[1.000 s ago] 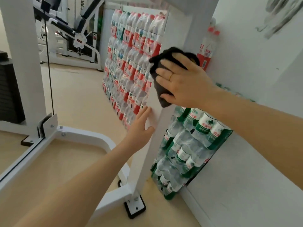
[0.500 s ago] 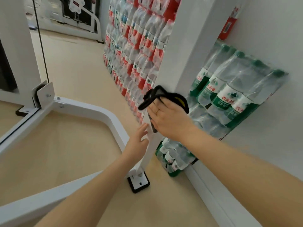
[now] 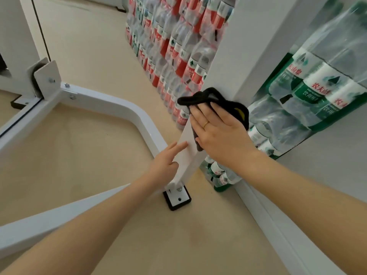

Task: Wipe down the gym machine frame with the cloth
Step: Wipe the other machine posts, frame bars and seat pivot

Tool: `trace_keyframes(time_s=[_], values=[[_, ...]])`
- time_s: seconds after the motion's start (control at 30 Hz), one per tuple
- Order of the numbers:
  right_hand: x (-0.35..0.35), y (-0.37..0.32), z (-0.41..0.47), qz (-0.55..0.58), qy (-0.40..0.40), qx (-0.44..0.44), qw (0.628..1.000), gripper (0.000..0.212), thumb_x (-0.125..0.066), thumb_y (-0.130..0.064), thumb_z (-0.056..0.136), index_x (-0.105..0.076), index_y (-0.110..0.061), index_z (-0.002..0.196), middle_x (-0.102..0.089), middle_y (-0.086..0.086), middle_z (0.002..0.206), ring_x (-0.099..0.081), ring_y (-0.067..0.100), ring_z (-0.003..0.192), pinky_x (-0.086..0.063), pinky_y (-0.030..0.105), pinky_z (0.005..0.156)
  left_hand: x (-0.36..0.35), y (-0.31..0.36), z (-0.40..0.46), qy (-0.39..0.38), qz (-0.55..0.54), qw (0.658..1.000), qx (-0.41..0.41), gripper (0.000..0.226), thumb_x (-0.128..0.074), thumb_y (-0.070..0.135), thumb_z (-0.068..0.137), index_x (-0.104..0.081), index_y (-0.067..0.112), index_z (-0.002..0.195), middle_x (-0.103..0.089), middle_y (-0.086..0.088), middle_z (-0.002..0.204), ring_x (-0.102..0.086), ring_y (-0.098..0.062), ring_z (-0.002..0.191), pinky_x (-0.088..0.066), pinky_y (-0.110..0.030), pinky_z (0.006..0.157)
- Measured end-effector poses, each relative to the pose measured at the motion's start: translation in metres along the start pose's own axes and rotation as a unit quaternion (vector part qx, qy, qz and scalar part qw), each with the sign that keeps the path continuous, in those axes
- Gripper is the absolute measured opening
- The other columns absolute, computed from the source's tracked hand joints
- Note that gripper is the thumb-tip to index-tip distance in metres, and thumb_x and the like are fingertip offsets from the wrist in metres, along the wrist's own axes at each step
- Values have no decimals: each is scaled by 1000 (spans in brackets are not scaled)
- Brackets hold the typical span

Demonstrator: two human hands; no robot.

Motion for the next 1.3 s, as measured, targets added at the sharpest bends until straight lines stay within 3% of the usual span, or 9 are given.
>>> trace_keyframes(time_s=[0.2, 0.37, 0.53, 0.7, 0.8, 0.93, 1.0, 1.1, 1.3], values=[[-72, -141, -34, 47, -162, 117, 979, 64, -41, -33, 94, -24, 2, 145, -42, 11, 143, -32, 20, 136, 3, 37, 114, 14, -76, -14, -11, 150, 987, 49, 58, -35, -3, 88, -35, 21, 141, -26, 0, 152, -17, -12, 141, -23, -23, 105], [-110, -222, -38, 105, -225, 174, 953, 70, -32, -28, 99, 7, 8, 144, -7, 16, 155, -5, 23, 144, 10, 29, 114, 11, -172, -29, -101, 403, 900, 131, 59, -51, 30, 92, -25, 15, 143, -30, -5, 148, -19, -22, 140, -22, -34, 108], [-132, -253, -45, 112, -247, 170, 947, 58, -28, -13, 96, -4, 4, 147, -21, 9, 153, -12, 19, 143, 4, 30, 115, 7, -204, -30, -109, 528, 835, 110, 68, -49, 25, 92, -10, 12, 147, -43, -8, 132, -43, -26, 119, -35, -34, 91], [-113, -241, -31, 182, -184, 132, 957, 37, -65, -26, 68, -73, -17, 103, -70, -2, 109, -61, 13, 109, -35, 28, 105, 10, -204, -27, -91, 509, 851, 94, 72, -52, 26, 91, -9, 14, 147, -43, -5, 132, -44, -25, 118, -34, -33, 90], [-83, -212, -14, 285, -84, 55, 953, 28, -48, -8, 73, -70, -8, 89, -71, 8, 91, -67, 26, 90, -40, 34, 94, 11, -204, -27, -88, 496, 859, 88, 70, -50, 25, 92, -9, 14, 147, -44, -5, 131, -46, -25, 116, -34, -33, 89], [-62, -169, -2, 387, -20, -83, 918, 41, -53, 12, 67, -65, -2, 104, -66, 14, 114, -63, 31, 104, -49, 38, 87, 7, -203, -27, -98, 505, 855, 67, 67, -48, 21, 93, -9, 10, 147, -47, -7, 127, -48, -27, 112, -35, -34, 88], [-80, -186, -4, 449, -129, -103, 878, 53, -63, 5, 78, -51, -4, 129, -51, 11, 136, -48, 30, 124, -40, 41, 100, 5, -204, -25, -102, 513, 850, 65, 66, -48, 19, 93, -10, 8, 147, -49, -7, 126, -49, -27, 111, -36, -35, 87], [-106, -261, -24, 551, -325, -38, 768, 57, -37, -32, 100, -13, -21, 150, -5, -4, 158, -9, 17, 144, -6, 30, 114, 8, -207, -21, -87, 515, 851, 60, 69, -50, 24, 93, -10, 10, 147, -47, -5, 130, -49, -26, 113, -36, -34, 86], [-103, -291, -22, 632, -257, -62, 728, 65, -18, -39, 87, -9, -25, 150, -1, -11, 157, 3, 10, 144, 7, 24, 111, 9, -208, -23, -60, 524, 848, 49, 72, -50, 32, 92, -9, 15, 148, -44, -1, 135, -47, -24, 117, -34, -33, 89]])
Point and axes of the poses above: each hand's wrist, its own z-axis towards the middle knuckle, its own x-axis out of the back of the hand, y = z × x, the point moved 10 cm from there along z, towards the middle knuckle
